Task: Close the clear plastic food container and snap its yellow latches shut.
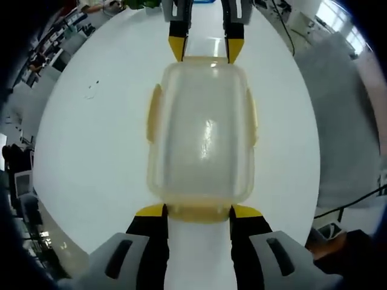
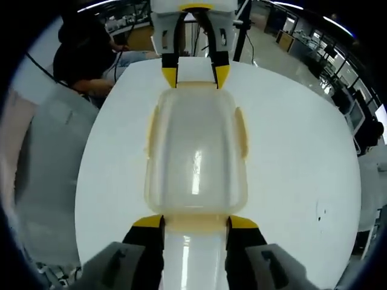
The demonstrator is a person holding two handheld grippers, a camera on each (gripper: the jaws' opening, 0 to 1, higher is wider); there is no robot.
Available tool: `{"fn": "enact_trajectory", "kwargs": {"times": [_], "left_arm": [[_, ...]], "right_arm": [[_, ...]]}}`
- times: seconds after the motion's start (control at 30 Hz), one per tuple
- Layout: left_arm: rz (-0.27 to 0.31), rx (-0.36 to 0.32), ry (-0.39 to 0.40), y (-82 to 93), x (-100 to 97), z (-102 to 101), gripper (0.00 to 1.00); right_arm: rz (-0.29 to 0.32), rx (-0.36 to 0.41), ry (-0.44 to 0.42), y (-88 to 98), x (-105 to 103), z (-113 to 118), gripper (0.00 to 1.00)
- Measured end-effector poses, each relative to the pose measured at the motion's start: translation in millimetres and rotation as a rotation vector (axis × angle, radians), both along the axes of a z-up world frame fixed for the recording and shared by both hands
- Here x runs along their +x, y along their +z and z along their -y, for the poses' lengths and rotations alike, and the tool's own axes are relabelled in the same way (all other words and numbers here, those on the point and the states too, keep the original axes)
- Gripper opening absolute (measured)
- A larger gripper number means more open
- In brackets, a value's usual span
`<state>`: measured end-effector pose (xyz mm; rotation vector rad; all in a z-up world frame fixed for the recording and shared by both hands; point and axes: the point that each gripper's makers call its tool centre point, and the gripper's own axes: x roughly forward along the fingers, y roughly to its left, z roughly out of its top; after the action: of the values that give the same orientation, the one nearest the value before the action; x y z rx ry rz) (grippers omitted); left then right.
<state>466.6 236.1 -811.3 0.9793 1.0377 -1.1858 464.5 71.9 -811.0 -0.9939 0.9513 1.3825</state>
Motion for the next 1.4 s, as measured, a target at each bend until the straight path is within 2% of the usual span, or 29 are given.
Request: {"fn": "enact_trajectory", "kwargs": {"times": [0.1, 0.37, 0.57, 0.83, 1.4], "left_arm": [[0.005, -0.017, -0.005, 8.6, 1.7, 10.4, 0.37], [-0.015, -0.041, -0.014, 17.4, -3.8, 36.5, 0.37], [0.001, -0.060, -0.011, 25.1, -1.4, 60.2, 0.37], [0.011, -0.066, -0.043, 23.9, -3.9, 95.1, 0.37], [0.016, -0.094, -0.088, 16.3, -3.8, 162.6, 0.37]], "right_arm": [[0.004, -0.005, -0.004, 6.4, 1.2, 9.2, 0.37], [0.021, -0.051, 0.005, 12.9, -3.8, 34.8, 0.37], [0.041, -0.072, -0.003, 18.6, -1.6, 58.8, 0.37], [0.046, -0.102, -0.016, 21.5, -4.5, 93.2, 0.37], [0.037, -0.171, -0.059, 13.1, -11.3, 161.8, 0.37]]}}
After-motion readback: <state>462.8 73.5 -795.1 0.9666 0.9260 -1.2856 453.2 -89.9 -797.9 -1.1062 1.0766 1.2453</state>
